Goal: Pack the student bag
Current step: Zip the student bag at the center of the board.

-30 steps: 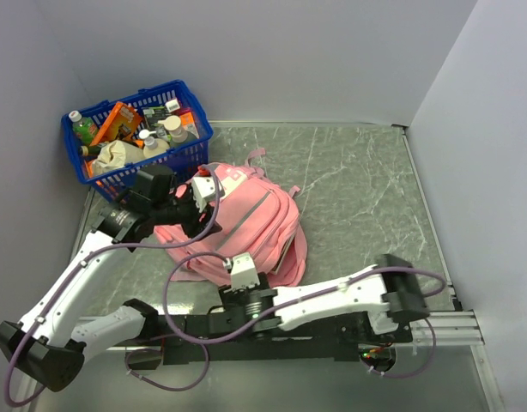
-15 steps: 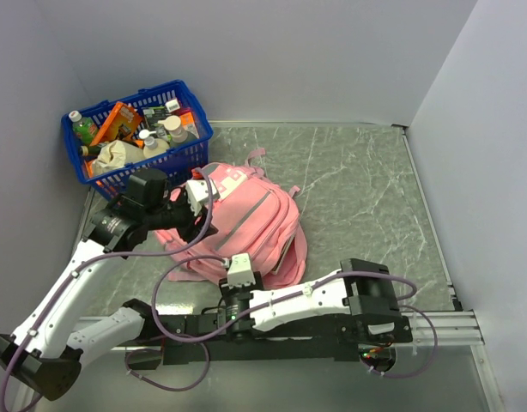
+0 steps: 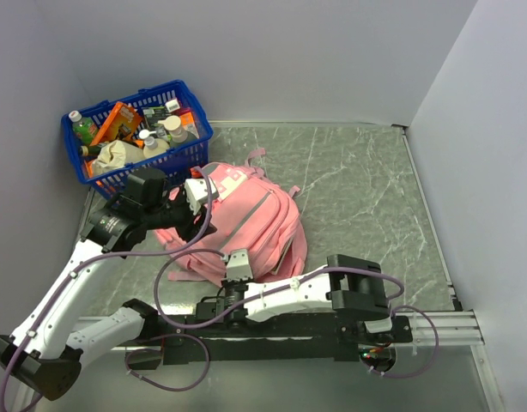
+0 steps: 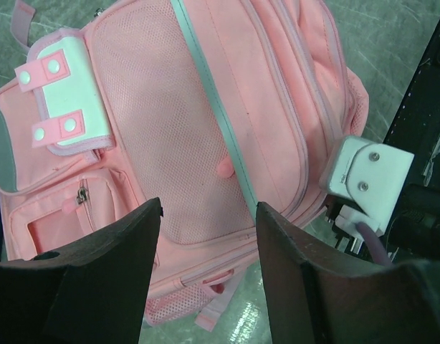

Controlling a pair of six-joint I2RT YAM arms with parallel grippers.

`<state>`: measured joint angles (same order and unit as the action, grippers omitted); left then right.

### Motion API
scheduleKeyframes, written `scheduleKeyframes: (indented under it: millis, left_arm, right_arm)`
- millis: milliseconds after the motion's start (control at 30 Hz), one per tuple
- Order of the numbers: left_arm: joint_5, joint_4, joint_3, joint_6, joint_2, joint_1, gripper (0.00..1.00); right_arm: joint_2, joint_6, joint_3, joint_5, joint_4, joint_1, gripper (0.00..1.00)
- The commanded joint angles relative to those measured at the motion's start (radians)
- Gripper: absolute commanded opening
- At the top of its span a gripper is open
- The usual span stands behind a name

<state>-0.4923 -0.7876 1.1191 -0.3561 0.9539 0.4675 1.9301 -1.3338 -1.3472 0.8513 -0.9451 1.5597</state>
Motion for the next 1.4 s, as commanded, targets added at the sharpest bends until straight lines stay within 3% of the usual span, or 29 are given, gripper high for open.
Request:
scheduleKeyframes:
  millis: [0,133,367,500,567,667,800,933,1133,1200,1367]
  left_arm:
    - [-0.023,0.019,0.028,-0.006,0.009,0.0,0.6]
    - [-0.037,0.028,0.013,-0.004,0.025,0.002,0.61]
    - [-0.12,-0.053,-0.005,-0.069,0.043,0.002,0.59]
    - [-0.164,-0.122,-0.028,-0.179,0.013,0.011,0.58]
    - [-0.199,-0.166,-0.036,-0.213,-0.017,0.017,0.57]
    - [-0.238,-0.235,-0.039,-0.262,-0.035,0.077,0.57]
    - [-0.21,-0.207,-0.113,-0.242,-0.072,0.195,0.59]
    - [-0.209,-0.199,-0.107,-0.228,-0.082,0.232,0.59]
    - [-0.12,-0.188,-0.119,-0.236,-0.161,0.299,0.59]
    - [-0.117,-0.17,-0.136,-0.218,-0.187,0.332,0.59]
    - [-0.037,-0.059,-0.24,-0.185,-0.214,0.469,0.6]
  right_arm:
    - [-0.042,-0.018,0.039,0.028,0.022,0.01,0.24]
    - [-0.085,0.016,0.063,0.046,0.029,0.054,0.17]
    - [-0.244,0.01,0.157,0.025,0.029,0.117,0.18]
    - [-0.367,0.054,0.29,0.002,0.161,0.119,0.18]
    - [-0.437,0.161,0.322,-0.021,0.293,0.117,0.16]
    - [-0.531,0.317,0.379,-0.088,0.469,0.096,0.15]
    - [-0.644,0.444,0.44,-0.193,0.614,0.04,0.15]
    - [-0.712,0.493,0.427,-0.239,0.614,-0.001,0.08]
    - [-0.688,0.533,0.379,-0.29,0.614,-0.029,0.07]
    - [-0.674,0.533,0.359,-0.29,0.6,-0.029,0.02]
    - [-0.68,0.483,0.391,-0.279,0.588,-0.027,0.0]
